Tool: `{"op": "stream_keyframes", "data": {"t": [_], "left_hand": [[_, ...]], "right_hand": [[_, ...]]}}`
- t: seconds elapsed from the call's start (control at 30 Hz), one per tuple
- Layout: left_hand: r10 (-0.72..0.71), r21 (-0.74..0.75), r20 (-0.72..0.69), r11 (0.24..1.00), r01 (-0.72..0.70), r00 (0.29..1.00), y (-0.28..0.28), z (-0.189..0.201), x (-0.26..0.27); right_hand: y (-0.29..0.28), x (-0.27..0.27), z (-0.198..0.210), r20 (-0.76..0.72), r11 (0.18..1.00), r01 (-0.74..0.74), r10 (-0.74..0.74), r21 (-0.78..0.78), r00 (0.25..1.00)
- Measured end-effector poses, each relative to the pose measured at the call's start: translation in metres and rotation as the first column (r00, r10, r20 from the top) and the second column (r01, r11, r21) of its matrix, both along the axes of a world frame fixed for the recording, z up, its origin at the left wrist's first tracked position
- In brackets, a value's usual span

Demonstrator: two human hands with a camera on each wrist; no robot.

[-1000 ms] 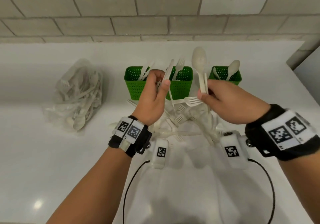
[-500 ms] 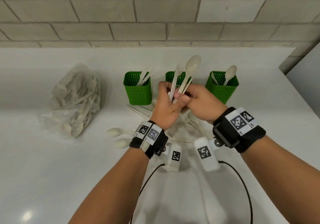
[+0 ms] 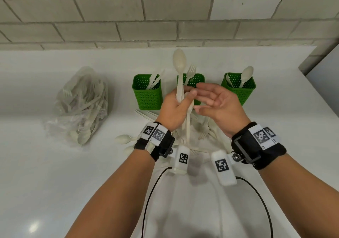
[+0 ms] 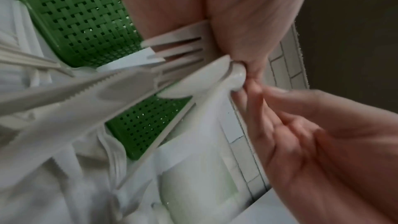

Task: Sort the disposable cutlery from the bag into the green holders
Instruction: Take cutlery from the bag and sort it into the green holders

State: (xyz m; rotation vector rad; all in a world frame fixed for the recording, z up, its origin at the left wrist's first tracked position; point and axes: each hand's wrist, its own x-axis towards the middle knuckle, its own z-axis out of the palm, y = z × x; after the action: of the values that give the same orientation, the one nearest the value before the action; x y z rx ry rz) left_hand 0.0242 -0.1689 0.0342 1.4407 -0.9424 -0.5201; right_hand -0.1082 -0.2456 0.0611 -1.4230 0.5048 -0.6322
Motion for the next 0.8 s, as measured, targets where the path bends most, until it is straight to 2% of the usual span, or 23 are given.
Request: {"op": "stream_keyframes", "data": {"t": [0.07,0.1,0.13,0.17,0.2,0.33,0.4,0.53,0.63,0.7,0.8], "left_hand": [[0.038,-0.011,0.029,0.999,-0.038,0.999,0.003,0.006,0.005],[0.054,-0.028,0.022,0.998,-0.053,0.998,0.003,0.011,0.007],[0.063,-0.05,0.004,0.997,-0.062,0.998,0.003,0.017,0.006],[0.057,-0.076,-0.016,0.995,-0.058,0.998,0.003,0.023,0.004],[0.043,-0.098,-0.032,0.994,-0.046,0.999,0.002,0.027,0.001],[-0.005,-0.125,-0.097,0.992,-0.007,0.995,0.003,0.034,-0.011],[0.004,-0.131,-0.126,0.991,-0.021,0.992,0.003,0.036,-0.012],[0.03,-0.13,-0.209,0.99,-0.058,0.977,0.005,0.041,-0.015],[-0.041,-0.139,-0.141,0.99,0.022,0.989,0.01,0.04,-0.018],[-0.09,-0.143,-0.078,0.987,0.078,0.993,0.015,0.036,-0.018],[-0.126,-0.137,-0.065,0.984,0.116,0.99,0.02,0.025,-0.02]], "right_hand": [[-0.002,-0.007,-0.003,-0.225,0.969,-0.018,-0.039,-0.246,0.974],[0.0,-0.009,-0.006,-0.362,0.945,-0.112,-0.007,-0.307,0.932],[0.004,-0.009,-0.009,-0.466,0.922,-0.232,0.066,-0.309,0.882],[0.01,-0.008,-0.014,-0.51,0.9,-0.323,0.138,-0.294,0.849],[0.016,-0.005,-0.02,-0.508,0.882,-0.365,0.178,-0.298,0.843],[0.026,0.006,-0.03,-0.43,0.872,-0.282,0.093,-0.401,0.898],[0.027,0.011,-0.03,-0.39,0.86,-0.283,0.108,-0.424,0.914],[0.031,0.017,-0.037,-0.282,0.891,-0.193,0.077,-0.41,0.956],[0.027,0.016,-0.045,-0.317,0.906,-0.212,0.093,-0.366,0.944],[0.025,0.016,-0.049,-0.344,0.897,-0.187,0.043,-0.4,0.938],[0.022,0.022,-0.069,-0.434,0.871,-0.176,-0.047,-0.459,0.9]]}}
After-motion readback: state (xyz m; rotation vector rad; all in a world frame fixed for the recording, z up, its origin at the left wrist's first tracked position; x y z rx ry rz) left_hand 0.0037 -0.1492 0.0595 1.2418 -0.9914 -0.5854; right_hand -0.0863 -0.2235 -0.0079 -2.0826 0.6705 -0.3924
